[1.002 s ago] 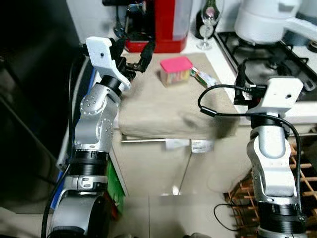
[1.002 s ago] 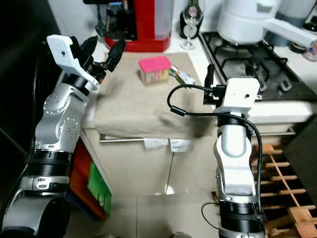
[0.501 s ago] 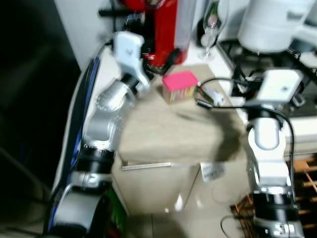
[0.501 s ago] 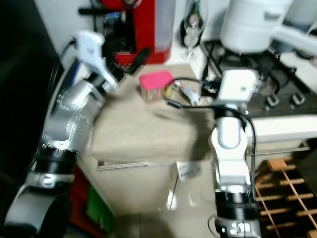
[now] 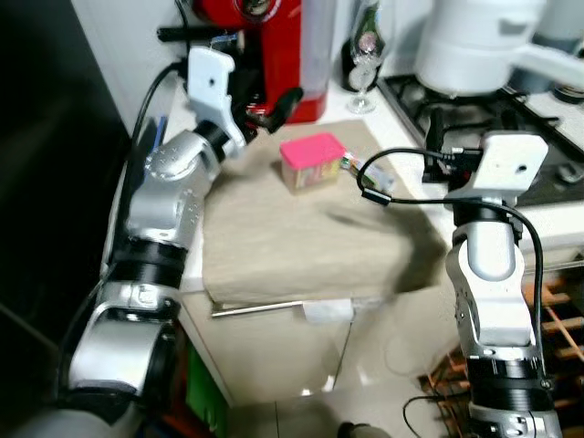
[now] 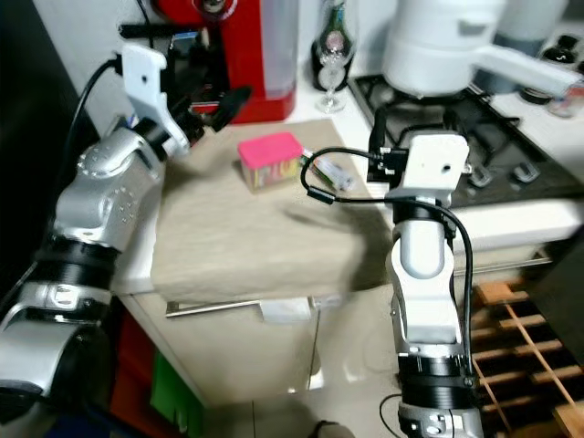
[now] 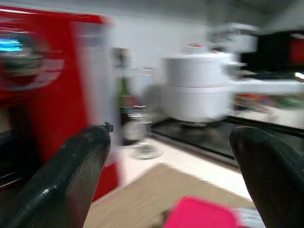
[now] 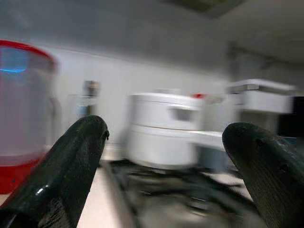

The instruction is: Restocking fridge

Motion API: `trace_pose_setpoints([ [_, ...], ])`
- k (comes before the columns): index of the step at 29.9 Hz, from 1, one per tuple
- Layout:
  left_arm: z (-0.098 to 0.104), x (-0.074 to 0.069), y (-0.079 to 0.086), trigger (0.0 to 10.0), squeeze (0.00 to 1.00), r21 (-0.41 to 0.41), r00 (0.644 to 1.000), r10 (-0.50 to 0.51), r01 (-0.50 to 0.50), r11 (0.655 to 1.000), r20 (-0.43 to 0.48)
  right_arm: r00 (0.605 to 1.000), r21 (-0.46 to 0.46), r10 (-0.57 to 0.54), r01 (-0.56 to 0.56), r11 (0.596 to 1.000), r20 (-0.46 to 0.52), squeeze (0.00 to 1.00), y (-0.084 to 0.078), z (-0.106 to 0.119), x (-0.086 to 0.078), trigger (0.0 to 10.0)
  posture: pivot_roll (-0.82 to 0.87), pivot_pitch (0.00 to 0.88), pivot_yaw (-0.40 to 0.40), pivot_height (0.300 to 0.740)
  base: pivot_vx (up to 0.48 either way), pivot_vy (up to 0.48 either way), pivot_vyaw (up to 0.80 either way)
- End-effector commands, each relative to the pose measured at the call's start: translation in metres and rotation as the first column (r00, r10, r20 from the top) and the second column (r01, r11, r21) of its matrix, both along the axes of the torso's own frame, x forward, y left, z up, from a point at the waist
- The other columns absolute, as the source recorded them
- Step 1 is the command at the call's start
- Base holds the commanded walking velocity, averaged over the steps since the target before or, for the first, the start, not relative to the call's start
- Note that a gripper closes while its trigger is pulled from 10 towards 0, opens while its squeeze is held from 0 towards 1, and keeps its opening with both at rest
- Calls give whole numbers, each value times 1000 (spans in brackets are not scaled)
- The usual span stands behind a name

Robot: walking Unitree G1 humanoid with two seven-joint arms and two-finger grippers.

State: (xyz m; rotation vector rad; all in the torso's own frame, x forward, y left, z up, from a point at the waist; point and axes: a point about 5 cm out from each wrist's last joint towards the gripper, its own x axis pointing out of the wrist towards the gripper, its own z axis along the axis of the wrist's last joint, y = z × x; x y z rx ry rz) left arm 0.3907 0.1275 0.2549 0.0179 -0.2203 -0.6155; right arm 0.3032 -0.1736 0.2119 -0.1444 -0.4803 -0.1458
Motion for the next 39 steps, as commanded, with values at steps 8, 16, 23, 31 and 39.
trace_pose_setpoints([
  [8, -11, 13, 18, 10000, 0, 186, 996, -45, 59, 981, -79, 1000, -2, -23, 23, 1000, 7, 208, -6, 0, -8, 10000, -163, 0, 61, 740, 0, 0, 0],
  [16, -18, 17, 55, 10000, 0, 265, 991, 82, -51, 963, -108, 1000, -15, -21, 21, 1000, -4, 204, -9, -2, -12, 10000, -178, 0, 52, 740, 0, 0, 0],
  [23, -20, 12, 62, 10000, 0, 247, 992, -26, 55, 967, -121, 1000, -22, -13, 12, 1000, -16, 208, -9, -3, -13, 10000, -178, 0, 40, 740, 0, 0, 0],
  [31, -23, 8, 53, 10000, 0, 172, 982, -153, 170, 970, -109, 1000, -27, -8, 7, 1000, -18, 204, -9, -1, -13, 10000, -189, 8, 29, 740, 0, 0, 0],
  [39, -34, 3, 43, 10000, 0, 227, 962, -242, 264, 937, -124, 1000, -37, -5, 4, 999, -26, 212, -11, -1, -15, 10000, -205, 9, 25, 740, 0, 0, 0],
])
